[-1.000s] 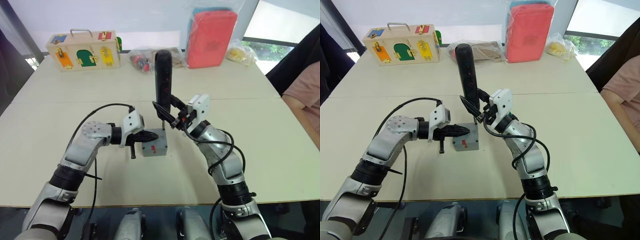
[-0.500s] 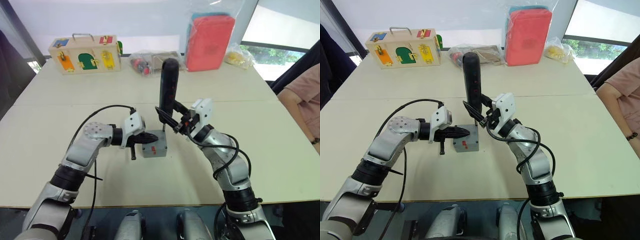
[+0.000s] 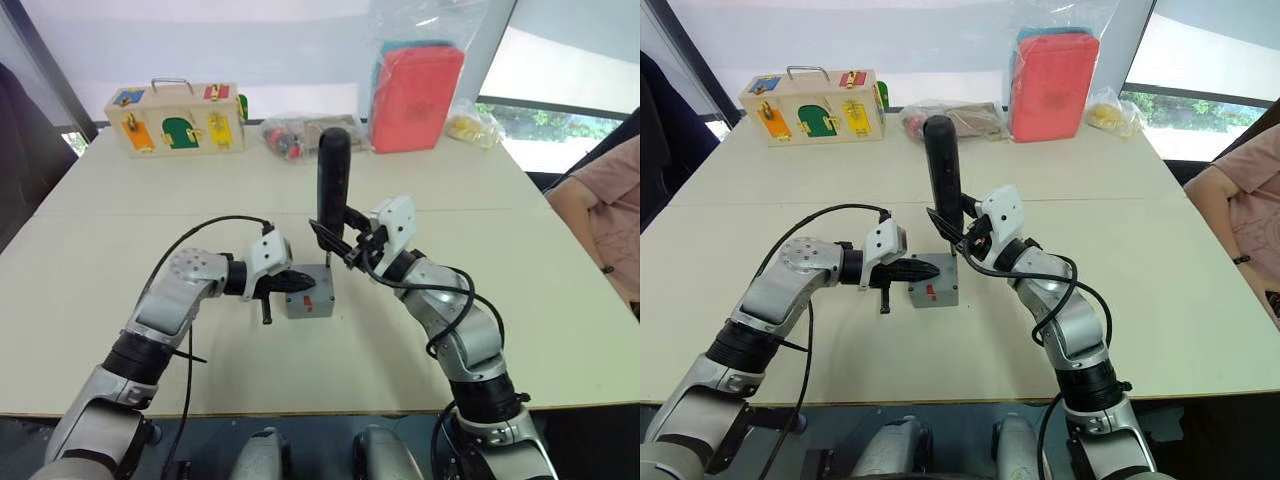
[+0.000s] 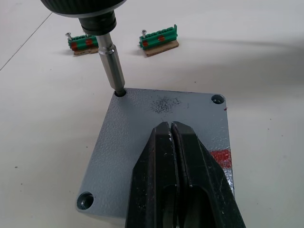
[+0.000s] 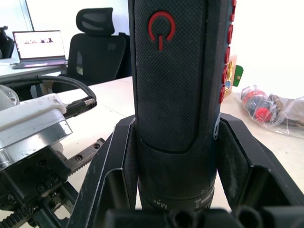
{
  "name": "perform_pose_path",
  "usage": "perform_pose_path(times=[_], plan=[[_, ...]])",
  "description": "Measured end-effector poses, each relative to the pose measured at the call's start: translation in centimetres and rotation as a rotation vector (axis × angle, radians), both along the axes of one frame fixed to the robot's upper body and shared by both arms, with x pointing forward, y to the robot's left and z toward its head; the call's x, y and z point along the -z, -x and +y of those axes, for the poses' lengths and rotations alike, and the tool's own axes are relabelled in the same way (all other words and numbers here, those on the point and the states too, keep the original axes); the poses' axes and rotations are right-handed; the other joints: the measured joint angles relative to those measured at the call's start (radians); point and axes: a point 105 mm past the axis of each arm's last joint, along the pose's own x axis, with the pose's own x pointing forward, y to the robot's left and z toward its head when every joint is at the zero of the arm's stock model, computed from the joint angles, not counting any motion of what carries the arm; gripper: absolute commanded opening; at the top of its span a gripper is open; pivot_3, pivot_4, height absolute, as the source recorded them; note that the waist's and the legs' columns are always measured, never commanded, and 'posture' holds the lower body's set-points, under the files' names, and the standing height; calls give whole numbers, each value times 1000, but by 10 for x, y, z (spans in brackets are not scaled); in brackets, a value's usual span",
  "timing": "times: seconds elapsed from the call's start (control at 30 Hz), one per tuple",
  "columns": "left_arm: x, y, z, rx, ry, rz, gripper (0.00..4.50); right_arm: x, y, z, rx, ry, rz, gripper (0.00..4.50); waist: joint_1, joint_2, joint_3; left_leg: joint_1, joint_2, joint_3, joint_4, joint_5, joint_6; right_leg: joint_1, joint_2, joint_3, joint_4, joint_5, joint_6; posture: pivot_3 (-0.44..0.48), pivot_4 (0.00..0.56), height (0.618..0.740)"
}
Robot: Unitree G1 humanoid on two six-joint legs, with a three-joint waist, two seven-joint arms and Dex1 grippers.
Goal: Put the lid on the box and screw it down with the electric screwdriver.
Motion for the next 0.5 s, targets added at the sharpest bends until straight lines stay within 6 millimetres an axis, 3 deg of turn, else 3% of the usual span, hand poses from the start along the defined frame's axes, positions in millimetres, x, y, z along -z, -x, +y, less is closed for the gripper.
perform_pose_path(times=[0.2,0.4,0.5], plan=[[3,1,1,-4,-2,11,0,3,1,1,0,17,6,1797,0,-1,-1,13,2,0,-2,-4,6,13,0,0,-2,-5,-4,0,150,730],[3,1,0,-3,-1,12,0,3,0,2,3,30,-1,1797,0,-1,-2,14,3,0,-2,-5,7,13,-1,0,-2,-6,-4,0,150,730],[2,1,0,-2,4,12,0,-7,-1,-2,14,14,-25,1797,1,0,0,12,3,0,-2,-5,7,12,-1,0,-2,-6,-4,0,150,730]])
